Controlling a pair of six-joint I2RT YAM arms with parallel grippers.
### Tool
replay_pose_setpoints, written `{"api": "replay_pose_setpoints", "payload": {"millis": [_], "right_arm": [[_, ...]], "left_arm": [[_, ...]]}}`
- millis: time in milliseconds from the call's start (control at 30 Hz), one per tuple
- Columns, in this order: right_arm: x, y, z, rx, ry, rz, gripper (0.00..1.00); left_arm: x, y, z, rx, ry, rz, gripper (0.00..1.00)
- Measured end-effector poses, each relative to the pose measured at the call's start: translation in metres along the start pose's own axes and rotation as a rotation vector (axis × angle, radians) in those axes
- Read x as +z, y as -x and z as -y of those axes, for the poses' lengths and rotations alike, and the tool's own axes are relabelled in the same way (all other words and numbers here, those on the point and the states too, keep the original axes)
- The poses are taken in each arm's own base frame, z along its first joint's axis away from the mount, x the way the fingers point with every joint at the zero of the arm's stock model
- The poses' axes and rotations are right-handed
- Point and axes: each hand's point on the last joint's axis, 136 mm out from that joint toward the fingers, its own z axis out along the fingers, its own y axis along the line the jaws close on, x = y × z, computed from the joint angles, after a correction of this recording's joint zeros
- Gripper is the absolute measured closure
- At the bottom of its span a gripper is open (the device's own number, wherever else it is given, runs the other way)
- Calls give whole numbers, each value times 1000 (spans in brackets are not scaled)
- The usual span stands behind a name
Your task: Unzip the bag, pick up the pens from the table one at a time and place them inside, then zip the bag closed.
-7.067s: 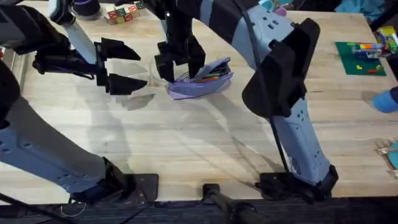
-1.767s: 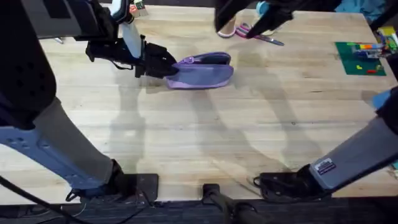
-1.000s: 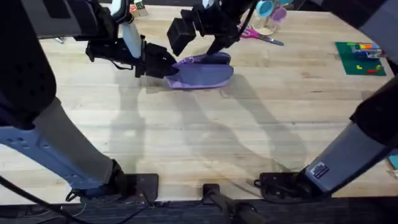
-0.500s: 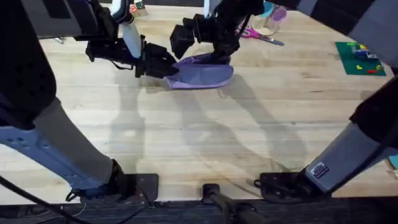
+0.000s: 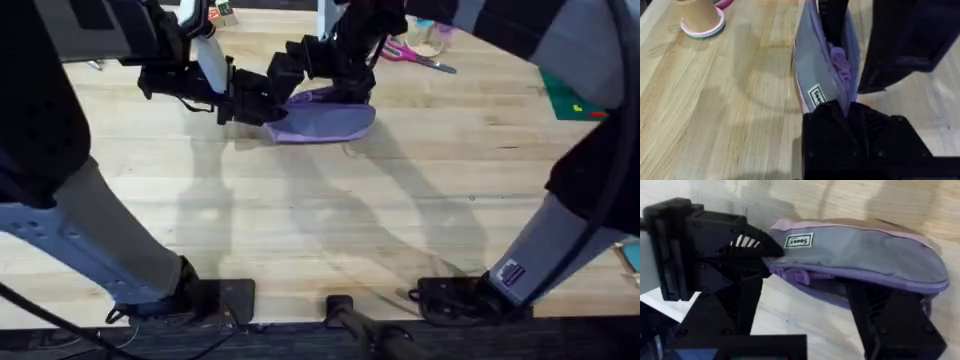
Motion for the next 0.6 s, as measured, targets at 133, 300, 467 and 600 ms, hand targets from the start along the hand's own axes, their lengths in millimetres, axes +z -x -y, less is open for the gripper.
{"api": "replay_pose_setpoints", "payload": {"millis": [133, 300, 467, 600], "right_arm": [[1, 3, -1, 4, 5, 13, 178], [1, 4, -2, 5, 8, 17, 416], [1, 5, -3, 5, 14, 18, 741], [1, 3, -7, 8, 23, 16, 963]], "left_arm": [[0, 0, 0, 0, 0, 0, 958], [0, 0, 0, 0, 0, 0, 958], [0, 0, 0, 0, 0, -2, 958], [1, 0, 0, 0, -2, -3, 958]]}}
